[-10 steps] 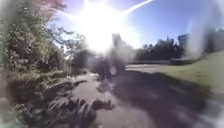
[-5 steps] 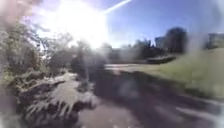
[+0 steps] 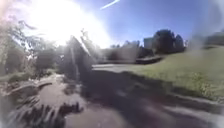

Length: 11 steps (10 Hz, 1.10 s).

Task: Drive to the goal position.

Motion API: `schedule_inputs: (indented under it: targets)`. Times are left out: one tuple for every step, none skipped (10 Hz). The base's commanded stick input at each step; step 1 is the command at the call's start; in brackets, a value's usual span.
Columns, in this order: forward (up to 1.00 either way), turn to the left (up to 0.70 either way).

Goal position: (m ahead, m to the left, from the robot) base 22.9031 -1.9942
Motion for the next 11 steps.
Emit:
schedule_inputs:
  targets:
    - [0.45, 0.00]
    - [0.45, 0.00]
    - [0.45, 0.03]
    - [0.45, 0.19]
    - [0.45, 0.27]
    - [0.45, 0.27]
    - [0.45, 0.27]
    - [0.45, 0.27]
    - [0.45, 0.27]
    - [0.45, 0.27]
    - [0.45, 0.27]
